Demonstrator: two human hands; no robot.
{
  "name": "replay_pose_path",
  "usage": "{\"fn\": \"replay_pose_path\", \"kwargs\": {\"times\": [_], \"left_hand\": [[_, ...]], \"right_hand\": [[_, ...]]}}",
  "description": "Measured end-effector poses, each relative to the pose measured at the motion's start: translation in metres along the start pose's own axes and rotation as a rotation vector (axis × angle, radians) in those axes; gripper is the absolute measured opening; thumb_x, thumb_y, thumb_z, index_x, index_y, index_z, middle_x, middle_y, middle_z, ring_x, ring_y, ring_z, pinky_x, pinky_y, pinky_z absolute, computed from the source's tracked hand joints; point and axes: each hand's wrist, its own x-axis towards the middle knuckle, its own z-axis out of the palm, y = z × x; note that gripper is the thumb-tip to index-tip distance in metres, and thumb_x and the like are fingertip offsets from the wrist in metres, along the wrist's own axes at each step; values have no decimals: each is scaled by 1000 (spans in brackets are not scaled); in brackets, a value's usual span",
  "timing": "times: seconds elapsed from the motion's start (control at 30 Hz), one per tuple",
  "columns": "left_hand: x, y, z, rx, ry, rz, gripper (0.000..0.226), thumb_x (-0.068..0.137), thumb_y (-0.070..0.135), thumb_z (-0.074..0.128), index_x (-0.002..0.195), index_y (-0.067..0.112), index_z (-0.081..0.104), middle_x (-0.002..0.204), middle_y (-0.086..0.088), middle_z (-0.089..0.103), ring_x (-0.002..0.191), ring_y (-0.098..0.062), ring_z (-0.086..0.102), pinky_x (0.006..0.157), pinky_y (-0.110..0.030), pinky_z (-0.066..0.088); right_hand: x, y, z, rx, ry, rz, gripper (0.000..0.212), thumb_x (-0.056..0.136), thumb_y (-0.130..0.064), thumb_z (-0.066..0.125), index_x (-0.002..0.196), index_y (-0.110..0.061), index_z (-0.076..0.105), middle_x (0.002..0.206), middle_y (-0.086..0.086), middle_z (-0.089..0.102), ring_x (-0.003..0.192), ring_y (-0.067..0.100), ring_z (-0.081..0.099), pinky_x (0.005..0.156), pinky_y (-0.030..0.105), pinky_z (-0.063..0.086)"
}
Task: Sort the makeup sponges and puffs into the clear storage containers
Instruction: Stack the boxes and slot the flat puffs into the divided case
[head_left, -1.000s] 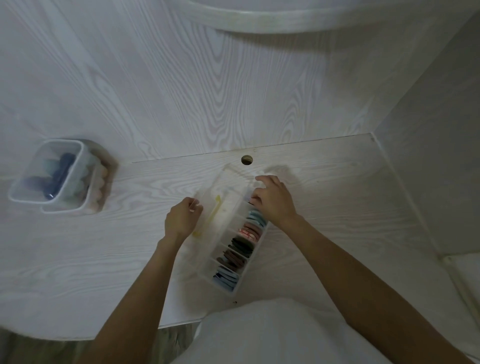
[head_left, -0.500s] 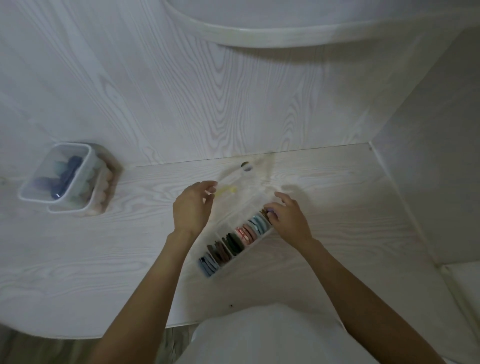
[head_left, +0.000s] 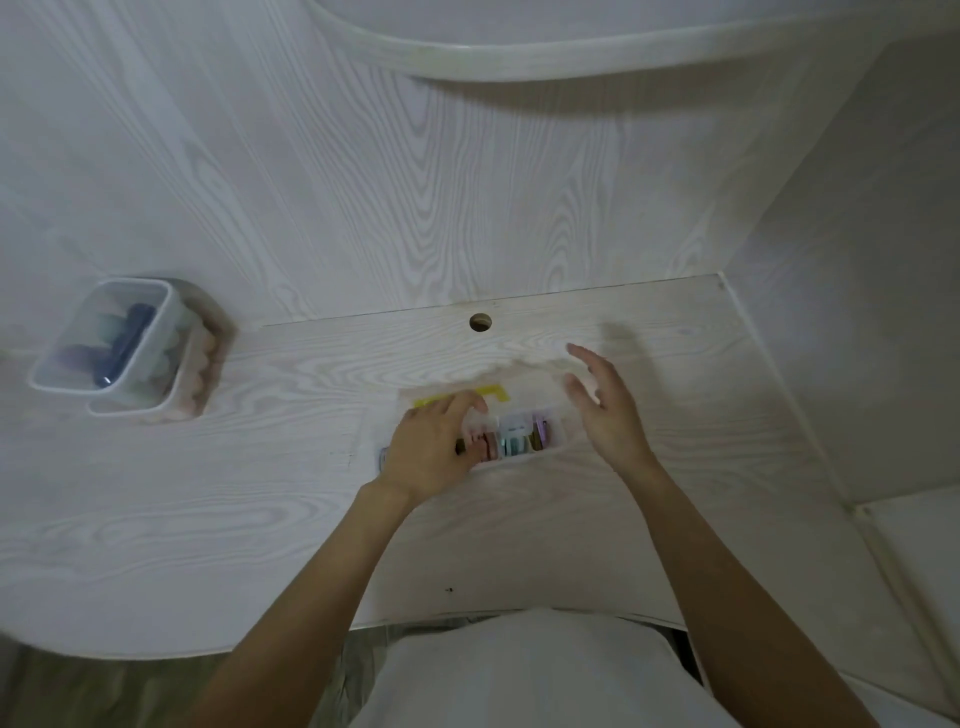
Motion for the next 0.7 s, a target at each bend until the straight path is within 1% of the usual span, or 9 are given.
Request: {"fn": "replay_pose_path", "kwargs": {"times": [0.07, 0.13, 0.2, 0.23, 0.27, 0.33, 0.43, 0.57, 0.7], "left_hand": [[-8, -8, 8, -29, -100, 0, 49, 84, 54, 46, 121, 23, 54, 123, 3, 60, 105, -20, 57, 82, -29, 41], [-15, -16, 9, -107, -127, 0, 50, 87, 55, 43, 122, 22, 56, 129, 3, 57, 114, -19, 54, 89, -25, 40], [-17, -25, 9, -83, 34, 16, 51, 88, 50, 38, 123, 18, 58, 130, -1, 57, 115, -22, 54, 95, -33, 42], [-16, -29, 9, -32, 106, -7, 53, 89, 49, 34, 127, 17, 55, 135, -2, 54, 122, -23, 49, 101, -39, 39], [-14, -34, 10, 31, 136, -51, 57, 90, 50, 30, 133, 18, 49, 142, -1, 46, 131, -22, 40, 107, -42, 30], [-13, -42, 15, 136, 89, -139, 67, 90, 57, 18, 145, 20, 30, 153, 3, 23, 143, -15, 15, 114, -45, 8], [-15, -48, 29, 207, -20, -195, 84, 83, 70, -6, 149, 20, 7, 156, 7, 1, 141, -8, -10, 114, -44, -11], [-18, -50, 35, 252, -35, -218, 83, 83, 69, -8, 149, 22, 3, 156, 9, -1, 141, -6, -12, 114, -40, -16], [-14, -51, 35, 260, -67, -209, 84, 81, 70, -11, 149, 22, 3, 158, 7, 2, 143, -9, -7, 114, -42, -14]], "right_hand": [[-1, -1, 4, -328, -218, -173, 46, 96, -34, 47, 141, -30, 36, 154, -4, 23, 142, 15, 13, 113, 36, 13], [-3, 4, 10, -666, -414, -276, 55, 96, -47, 39, 146, -36, 20, 159, -5, 1, 145, 16, -7, 115, 45, -1], [-6, 12, 17, -872, -529, -302, 60, 96, -54, 30, 148, -37, 7, 158, -5, -13, 143, 16, -19, 115, 50, -10], [-8, 17, 21, -928, -562, -304, 60, 96, -55, 25, 148, -37, 1, 157, -4, -17, 142, 16, -22, 115, 51, -11], [-9, 21, 24, -958, -579, -308, 59, 96, -57, 19, 148, -38, -3, 156, -3, -20, 141, 16, -25, 115, 52, -11], [-13, 28, 28, -962, -576, -313, 62, 90, -64, 5, 146, -40, -9, 154, -4, -24, 140, 15, -27, 115, 51, -10], [-14, 34, 31, -950, -539, -319, 70, 81, -68, -6, 145, -41, -8, 154, -6, -24, 139, 14, -27, 115, 49, -9], [-14, 36, 33, -933, -518, -324, 72, 79, -67, -9, 146, -40, -6, 156, -4, -20, 140, 15, -26, 114, 49, -6], [-14, 36, 32, -915, -512, -316, 74, 78, -70, -10, 146, -41, -5, 156, -5, -19, 140, 13, -25, 115, 50, -3]]}}
